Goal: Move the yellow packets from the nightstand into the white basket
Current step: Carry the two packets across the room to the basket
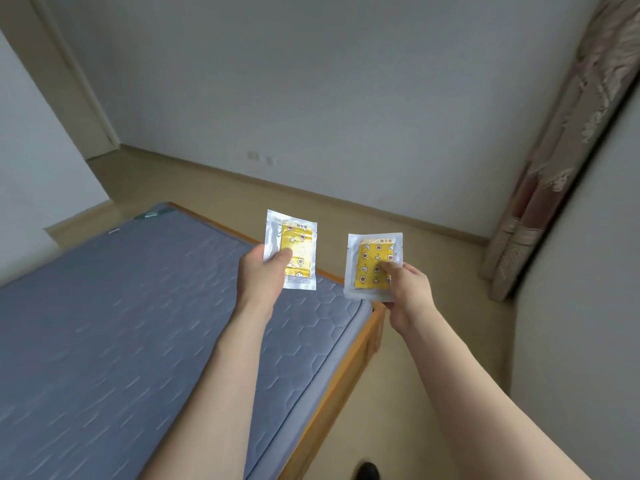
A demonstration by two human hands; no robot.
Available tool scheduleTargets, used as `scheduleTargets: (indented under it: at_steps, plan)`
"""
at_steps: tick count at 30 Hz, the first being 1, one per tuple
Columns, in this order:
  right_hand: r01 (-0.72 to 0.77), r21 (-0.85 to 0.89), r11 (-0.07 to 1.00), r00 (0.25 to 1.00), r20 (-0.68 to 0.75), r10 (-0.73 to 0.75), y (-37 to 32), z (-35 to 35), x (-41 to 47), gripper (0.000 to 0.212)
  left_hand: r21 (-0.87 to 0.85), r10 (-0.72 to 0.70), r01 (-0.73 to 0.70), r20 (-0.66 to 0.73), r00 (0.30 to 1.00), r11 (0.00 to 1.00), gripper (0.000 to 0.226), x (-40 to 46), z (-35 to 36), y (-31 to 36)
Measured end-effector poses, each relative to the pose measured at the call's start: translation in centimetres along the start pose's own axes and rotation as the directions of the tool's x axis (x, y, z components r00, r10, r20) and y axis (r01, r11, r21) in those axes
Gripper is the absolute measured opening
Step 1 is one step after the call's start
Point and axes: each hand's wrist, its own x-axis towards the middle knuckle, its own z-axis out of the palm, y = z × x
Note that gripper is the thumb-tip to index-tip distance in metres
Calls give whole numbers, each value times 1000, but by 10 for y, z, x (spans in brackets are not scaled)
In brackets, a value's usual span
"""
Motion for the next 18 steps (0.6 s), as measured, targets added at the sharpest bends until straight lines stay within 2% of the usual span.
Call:
scheduleTargets:
  at_steps: [5, 12, 18]
  plan:
    - [54, -80, 995, 998, -18, -56, -73, 4, 109, 7, -8, 3, -2, 88, 996, 1000, 6, 105, 105, 30]
    - [92, -24, 995, 981, -171, -95, -156, -45, 245, 10, -6, 33, -32, 267, 963, 999, 8, 197, 273, 63]
    - [87, 24, 996, 973, -219, -80, -212, -88, 386, 9, 40, -20, 9, 295, 955, 999, 9, 280, 413, 49]
